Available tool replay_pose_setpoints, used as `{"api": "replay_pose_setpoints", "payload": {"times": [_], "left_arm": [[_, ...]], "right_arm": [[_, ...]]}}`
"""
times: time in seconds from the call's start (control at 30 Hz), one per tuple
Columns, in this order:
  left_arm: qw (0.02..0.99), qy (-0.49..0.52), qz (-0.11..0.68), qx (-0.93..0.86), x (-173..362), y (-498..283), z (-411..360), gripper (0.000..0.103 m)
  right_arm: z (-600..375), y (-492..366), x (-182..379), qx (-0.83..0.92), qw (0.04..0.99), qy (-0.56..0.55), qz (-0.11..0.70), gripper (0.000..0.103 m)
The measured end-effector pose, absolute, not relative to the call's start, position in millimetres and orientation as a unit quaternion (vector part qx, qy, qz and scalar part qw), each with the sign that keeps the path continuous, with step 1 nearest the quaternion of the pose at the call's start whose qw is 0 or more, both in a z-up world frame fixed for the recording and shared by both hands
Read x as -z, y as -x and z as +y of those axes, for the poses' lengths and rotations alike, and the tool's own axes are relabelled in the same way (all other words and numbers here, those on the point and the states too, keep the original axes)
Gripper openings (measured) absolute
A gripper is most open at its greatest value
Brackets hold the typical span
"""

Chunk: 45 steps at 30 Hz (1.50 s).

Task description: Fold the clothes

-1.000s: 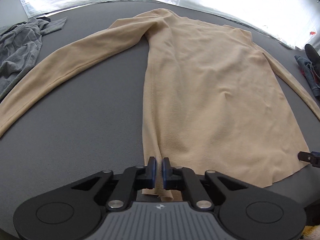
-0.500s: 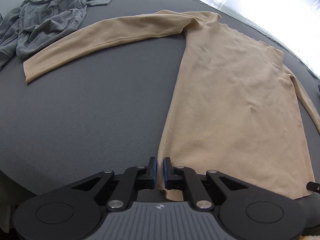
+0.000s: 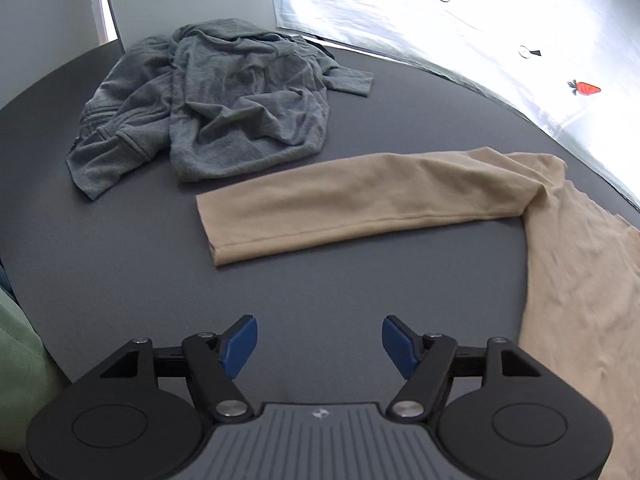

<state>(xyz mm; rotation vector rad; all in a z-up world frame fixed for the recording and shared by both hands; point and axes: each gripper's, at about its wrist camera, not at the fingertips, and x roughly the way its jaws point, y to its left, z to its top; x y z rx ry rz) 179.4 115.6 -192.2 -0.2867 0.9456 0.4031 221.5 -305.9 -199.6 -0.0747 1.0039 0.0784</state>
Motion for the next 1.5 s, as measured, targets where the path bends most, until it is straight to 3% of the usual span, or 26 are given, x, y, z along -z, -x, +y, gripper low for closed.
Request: {"api": "replay_pose_setpoints", "payload": {"times": [0.4, 0.5, 0.53, 0.57, 0.63, 0.83, 0.93, 1.13, 1.23, 1.3, 1.4, 1.47, 1.5], "left_arm": [[0.837, 0.226, 0.464, -0.182, 210.6, -250.9, 249.4, 0.071], [0.835, 0.186, 0.486, -0.180, 217.7, -264.7, 246.6, 0.053], [0.840, 0.185, 0.479, -0.173, 211.3, -266.4, 244.2, 0.023], [0.847, 0.185, 0.470, -0.166, 204.1, -267.8, 241.9, 0.009], [0.859, 0.186, 0.452, -0.150, 189.8, -270.7, 237.1, 0.000], [0.893, 0.187, 0.397, -0.102, 146.6, -279.4, 222.8, 0.000], [0.923, 0.165, 0.346, -0.038, 103.1, -295.5, 175.4, 0.000], [0.942, 0.108, 0.277, 0.156, 41.3, -312.6, 6.3, 0.000], [0.915, 0.086, 0.292, 0.266, 47.8, -311.6, -93.6, 0.001], [0.896, 0.073, 0.314, 0.307, 62.0, -309.1, -143.8, 0.008], [0.879, 0.059, 0.355, 0.313, 92.1, -301.0, -179.0, 0.036], [0.867, 0.049, 0.382, 0.317, 112.2, -295.5, -202.6, 0.040], [0.860, 0.045, 0.396, 0.319, 122.2, -292.8, -214.3, 0.051]], "right_arm": [[-170.2, -263.9, 209.7, -0.066, 0.864, 0.084, 0.493, 0.102], [-154.7, -272.9, 212.9, -0.049, 0.859, 0.063, 0.506, 0.102], [-151.8, -274.6, 212.4, -0.043, 0.858, 0.055, 0.509, 0.102], [-148.6, -275.0, 212.2, -0.037, 0.858, 0.049, 0.510, 0.102], [-144.2, -273.2, 213.8, -0.031, 0.858, 0.048, 0.511, 0.102], [-159.7, -271.1, 212.5, -0.015, 0.859, 0.045, 0.510, 0.102], [-181.9, -271.2, 204.6, 0.001, 0.866, 0.036, 0.498, 0.102], [-258.1, -263.5, 193.5, 0.034, 0.877, -0.010, 0.479, 0.102], [-297.8, -256.5, 190.2, 0.050, 0.879, -0.031, 0.473, 0.102], [-326.4, -247.1, 188.0, 0.062, 0.879, -0.043, 0.471, 0.102], [-363.5, -229.1, 186.6, 0.079, 0.877, -0.050, 0.471, 0.102], [-389.6, -216.6, 187.7, 0.091, 0.874, -0.051, 0.475, 0.102], [-399.0, -211.8, 188.6, 0.095, 0.873, -0.053, 0.476, 0.102]]}}
